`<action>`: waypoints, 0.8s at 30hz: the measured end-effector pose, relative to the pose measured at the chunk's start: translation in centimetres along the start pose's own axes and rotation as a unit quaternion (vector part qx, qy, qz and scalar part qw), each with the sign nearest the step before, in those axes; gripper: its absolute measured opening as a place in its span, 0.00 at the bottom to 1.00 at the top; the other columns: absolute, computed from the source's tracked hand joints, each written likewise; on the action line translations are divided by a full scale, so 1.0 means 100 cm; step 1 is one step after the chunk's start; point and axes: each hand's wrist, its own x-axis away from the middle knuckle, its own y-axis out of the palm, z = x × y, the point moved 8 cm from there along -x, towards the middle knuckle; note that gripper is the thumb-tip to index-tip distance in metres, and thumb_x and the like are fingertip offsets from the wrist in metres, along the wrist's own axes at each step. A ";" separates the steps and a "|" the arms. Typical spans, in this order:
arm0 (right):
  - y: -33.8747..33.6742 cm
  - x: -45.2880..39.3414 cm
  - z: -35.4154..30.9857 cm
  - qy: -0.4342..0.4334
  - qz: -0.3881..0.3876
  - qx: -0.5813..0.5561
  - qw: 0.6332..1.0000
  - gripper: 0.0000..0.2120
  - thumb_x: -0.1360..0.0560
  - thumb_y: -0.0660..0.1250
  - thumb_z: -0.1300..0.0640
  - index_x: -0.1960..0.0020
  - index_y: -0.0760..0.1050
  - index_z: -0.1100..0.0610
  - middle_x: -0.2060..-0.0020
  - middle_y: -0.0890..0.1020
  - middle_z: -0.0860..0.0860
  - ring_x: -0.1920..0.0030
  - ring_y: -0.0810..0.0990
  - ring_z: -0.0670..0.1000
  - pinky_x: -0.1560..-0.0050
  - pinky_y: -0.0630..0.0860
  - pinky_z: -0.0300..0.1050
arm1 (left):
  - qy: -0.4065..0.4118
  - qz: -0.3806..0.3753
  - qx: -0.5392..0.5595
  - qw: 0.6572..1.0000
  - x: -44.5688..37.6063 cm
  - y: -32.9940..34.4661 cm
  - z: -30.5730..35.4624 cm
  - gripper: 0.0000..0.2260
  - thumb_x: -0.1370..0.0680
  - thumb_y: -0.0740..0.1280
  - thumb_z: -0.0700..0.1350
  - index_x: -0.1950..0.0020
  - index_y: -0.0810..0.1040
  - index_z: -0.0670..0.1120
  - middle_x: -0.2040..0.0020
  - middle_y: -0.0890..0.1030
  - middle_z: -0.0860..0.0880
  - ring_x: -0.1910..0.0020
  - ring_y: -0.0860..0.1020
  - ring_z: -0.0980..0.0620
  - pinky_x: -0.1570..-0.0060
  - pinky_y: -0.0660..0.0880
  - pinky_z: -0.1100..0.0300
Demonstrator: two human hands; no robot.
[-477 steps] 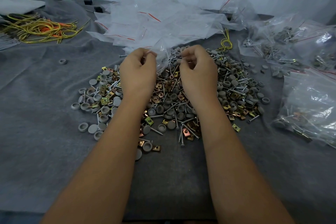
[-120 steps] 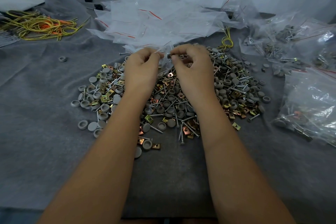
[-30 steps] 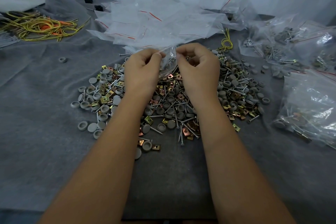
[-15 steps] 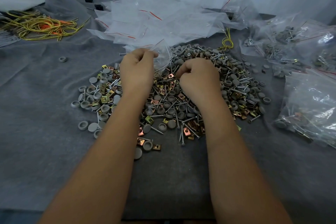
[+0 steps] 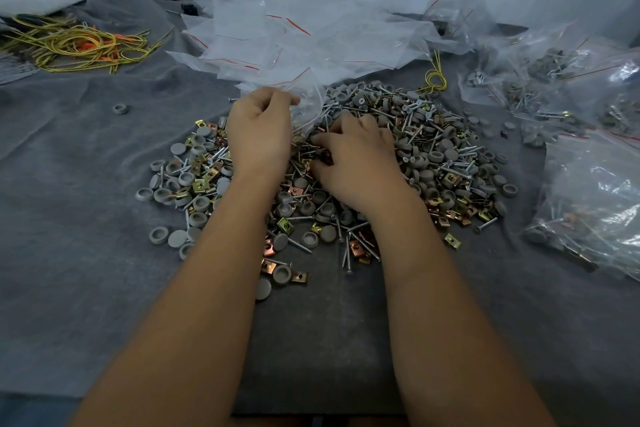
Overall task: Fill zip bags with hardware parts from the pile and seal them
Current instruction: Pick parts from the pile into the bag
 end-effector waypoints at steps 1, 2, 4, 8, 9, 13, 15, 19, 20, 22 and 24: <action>-0.001 0.000 0.000 0.000 0.005 -0.007 1.000 0.18 0.24 0.64 0.46 0.35 0.75 0.48 0.37 0.69 0.51 0.33 0.62 0.57 0.34 0.58 0.56 | -0.001 0.000 0.001 1.000 0.000 0.000 0.000 0.11 0.23 0.62 0.41 0.61 0.82 0.49 0.83 0.62 0.55 0.79 0.59 0.56 0.74 0.55 0.61; -0.001 -0.001 0.001 0.000 0.009 -0.012 1.000 0.17 0.25 0.64 0.47 0.37 0.76 0.49 0.37 0.70 0.51 0.34 0.62 0.57 0.34 0.58 0.55 | -0.001 0.000 0.001 1.000 0.001 0.000 0.000 0.11 0.23 0.62 0.41 0.60 0.82 0.49 0.83 0.61 0.55 0.79 0.59 0.56 0.74 0.55 0.61; -0.001 -0.002 0.000 0.004 0.011 -0.011 1.000 0.15 0.26 0.65 0.47 0.42 0.77 0.51 0.39 0.71 0.51 0.35 0.63 0.56 0.35 0.59 0.55 | 0.002 -0.002 0.000 1.000 0.001 0.000 0.000 0.11 0.23 0.62 0.41 0.60 0.82 0.48 0.83 0.61 0.55 0.79 0.59 0.56 0.74 0.55 0.62; -0.002 -0.004 0.001 0.015 0.007 -0.022 1.000 0.10 0.27 0.67 0.47 0.50 0.78 0.51 0.43 0.73 0.50 0.36 0.65 0.56 0.36 0.60 0.56 | 0.001 -0.003 0.002 1.000 0.001 0.000 0.000 0.11 0.23 0.62 0.41 0.61 0.82 0.49 0.83 0.61 0.55 0.79 0.58 0.56 0.75 0.55 0.62; -0.003 -0.003 0.001 0.015 0.009 -0.026 0.999 0.09 0.27 0.67 0.48 0.51 0.78 0.51 0.44 0.73 0.50 0.37 0.65 0.56 0.36 0.60 0.56 | 0.001 -0.002 0.002 1.000 0.001 0.000 0.000 0.11 0.23 0.62 0.41 0.61 0.82 0.49 0.83 0.61 0.55 0.79 0.59 0.56 0.74 0.55 0.62; -0.010 -0.002 -0.001 0.008 0.036 -0.029 0.999 0.05 0.25 0.65 0.52 0.52 0.79 0.50 0.48 0.75 0.49 0.40 0.68 0.56 0.39 0.61 0.53 | -0.004 -0.005 0.011 1.000 0.001 0.001 -0.001 0.11 0.24 0.62 0.40 0.62 0.81 0.50 0.83 0.62 0.55 0.78 0.60 0.54 0.72 0.57 0.60; -0.014 -0.001 -0.001 0.011 0.049 -0.031 0.998 0.05 0.24 0.64 0.53 0.54 0.78 0.50 0.47 0.76 0.48 0.40 0.69 0.55 0.40 0.61 0.53 | -0.002 -0.005 0.012 1.000 0.000 0.001 -0.001 0.11 0.24 0.62 0.40 0.62 0.81 0.50 0.82 0.62 0.55 0.78 0.60 0.54 0.73 0.57 0.62; -0.012 -0.001 0.004 0.021 0.028 -0.023 0.999 0.09 0.26 0.63 0.53 0.50 0.80 0.53 0.38 0.75 0.50 0.36 0.67 0.56 0.37 0.59 0.53 | -0.004 -0.009 0.019 1.000 -0.001 0.001 -0.003 0.12 0.24 0.62 0.41 0.63 0.81 0.51 0.81 0.63 0.56 0.77 0.61 0.52 0.75 0.59 0.64; -0.011 -0.001 0.005 0.021 0.021 -0.023 0.999 0.10 0.26 0.64 0.53 0.49 0.81 0.52 0.38 0.75 0.50 0.36 0.67 0.56 0.37 0.59 0.53 | -0.004 -0.009 0.019 1.000 -0.001 0.001 -0.003 0.12 0.24 0.62 0.41 0.63 0.81 0.51 0.81 0.63 0.56 0.77 0.62 0.52 0.75 0.59 0.65; -0.012 0.000 0.006 0.023 0.016 -0.026 0.999 0.10 0.27 0.65 0.53 0.49 0.82 0.50 0.42 0.75 0.49 0.37 0.67 0.56 0.38 0.61 0.53 | -0.006 -0.009 0.018 1.000 -0.001 0.002 -0.003 0.12 0.24 0.62 0.41 0.63 0.82 0.52 0.81 0.63 0.56 0.78 0.61 0.53 0.75 0.59 0.65; -0.013 0.000 0.007 0.029 0.024 -0.032 0.999 0.08 0.27 0.66 0.53 0.51 0.82 0.49 0.45 0.76 0.49 0.39 0.68 0.56 0.40 0.62 0.53 | -0.008 -0.010 0.018 1.000 -0.001 0.002 -0.004 0.12 0.24 0.62 0.41 0.63 0.82 0.52 0.82 0.63 0.56 0.78 0.61 0.53 0.73 0.59 0.62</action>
